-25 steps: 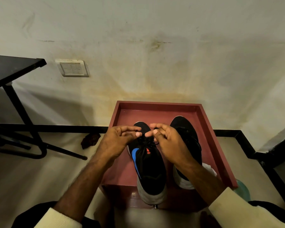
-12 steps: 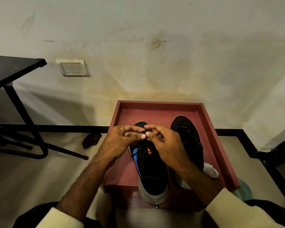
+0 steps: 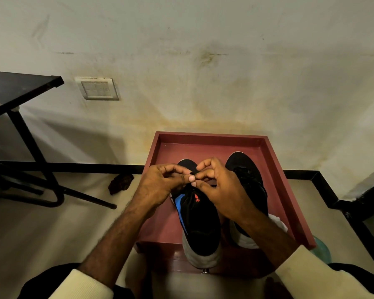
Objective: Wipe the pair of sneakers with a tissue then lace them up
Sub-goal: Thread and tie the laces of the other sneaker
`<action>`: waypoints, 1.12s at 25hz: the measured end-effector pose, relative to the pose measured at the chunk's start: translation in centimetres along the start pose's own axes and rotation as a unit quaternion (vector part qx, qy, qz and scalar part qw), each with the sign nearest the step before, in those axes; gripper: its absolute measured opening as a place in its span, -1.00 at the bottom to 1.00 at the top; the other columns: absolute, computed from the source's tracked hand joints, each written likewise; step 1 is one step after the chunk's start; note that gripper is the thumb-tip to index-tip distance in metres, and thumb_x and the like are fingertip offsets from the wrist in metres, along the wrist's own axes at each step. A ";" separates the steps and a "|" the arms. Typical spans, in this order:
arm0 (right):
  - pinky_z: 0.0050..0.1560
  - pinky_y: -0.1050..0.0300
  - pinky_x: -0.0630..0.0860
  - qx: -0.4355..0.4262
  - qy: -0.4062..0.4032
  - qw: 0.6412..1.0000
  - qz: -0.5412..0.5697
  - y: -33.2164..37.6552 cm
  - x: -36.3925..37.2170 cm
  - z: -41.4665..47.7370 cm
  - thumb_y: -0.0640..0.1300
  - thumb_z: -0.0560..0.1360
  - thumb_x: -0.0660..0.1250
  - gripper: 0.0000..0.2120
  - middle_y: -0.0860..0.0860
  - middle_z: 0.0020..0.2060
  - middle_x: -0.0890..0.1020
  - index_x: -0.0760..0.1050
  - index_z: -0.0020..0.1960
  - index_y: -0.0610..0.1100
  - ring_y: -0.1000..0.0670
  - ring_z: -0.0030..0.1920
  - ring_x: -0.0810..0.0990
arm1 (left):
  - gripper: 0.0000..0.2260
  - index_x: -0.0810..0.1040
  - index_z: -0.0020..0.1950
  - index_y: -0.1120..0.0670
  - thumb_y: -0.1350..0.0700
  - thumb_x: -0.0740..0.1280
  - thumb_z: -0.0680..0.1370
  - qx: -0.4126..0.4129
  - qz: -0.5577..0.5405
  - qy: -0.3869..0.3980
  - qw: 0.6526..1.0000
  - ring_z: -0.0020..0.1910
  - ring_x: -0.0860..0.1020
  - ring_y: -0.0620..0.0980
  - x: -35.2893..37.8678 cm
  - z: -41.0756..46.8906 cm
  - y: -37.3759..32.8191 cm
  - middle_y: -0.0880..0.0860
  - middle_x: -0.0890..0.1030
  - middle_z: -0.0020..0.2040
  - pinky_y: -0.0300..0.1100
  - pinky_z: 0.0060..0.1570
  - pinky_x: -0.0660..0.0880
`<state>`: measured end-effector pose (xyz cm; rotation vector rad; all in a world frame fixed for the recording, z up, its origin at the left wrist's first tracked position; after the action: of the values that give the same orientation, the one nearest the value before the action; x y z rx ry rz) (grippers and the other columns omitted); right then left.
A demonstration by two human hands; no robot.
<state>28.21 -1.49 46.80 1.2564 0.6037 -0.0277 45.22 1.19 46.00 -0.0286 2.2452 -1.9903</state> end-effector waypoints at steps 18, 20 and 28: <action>0.25 0.22 0.49 0.013 0.100 0.990 -0.096 -1.3 -0.4 0.3 0.03 0.62 0.40 -0.81 0.16 0.12 0.55 0.66 0.05 -0.09 0.19 0.18 0.55 | -0.68 0.73 -0.19 0.10 -0.17 0.53 0.44 -0.017 0.104 0.024 0.994 -0.34 0.58 -0.08 0.8 0.9 0.7 0.04 0.66 -0.35 -0.18 -0.18 0.54; 0.21 0.33 0.45 0.010 0.099 0.991 -0.087 -1.2 -0.6 0.1 0.06 0.55 0.48 -0.81 0.18 0.12 0.55 0.67 0.03 -0.05 0.22 0.18 0.54 | -0.61 0.71 -0.18 0.14 -0.21 0.52 0.45 -0.030 0.110 0.028 0.993 -0.33 0.56 -0.07 0.9 1.0 1.0 0.04 0.64 -0.35 -0.18 -0.19 0.53; 0.22 0.10 0.46 -0.110 -0.041 0.976 -0.182 0.5 -1.7 -0.3 0.12 0.53 0.46 -0.81 0.19 0.06 0.59 0.66 0.00 0.01 0.15 0.14 0.57 | -0.70 0.63 -0.30 0.09 -0.05 0.49 0.54 -0.109 0.012 0.076 0.991 -0.43 0.44 -0.12 1.6 0.8 1.8 0.01 0.55 -0.41 -0.29 -0.35 0.43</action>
<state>26.79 -1.62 47.92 0.9135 0.7386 -0.3081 43.83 0.45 44.01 0.1312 2.5353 -1.7813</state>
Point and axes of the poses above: each hand's wrist, its own z-axis towards the middle knuckle, its own x-axis out of the palm, y = z × x, the point moved 6 cm from there along z, towards the middle knuckle
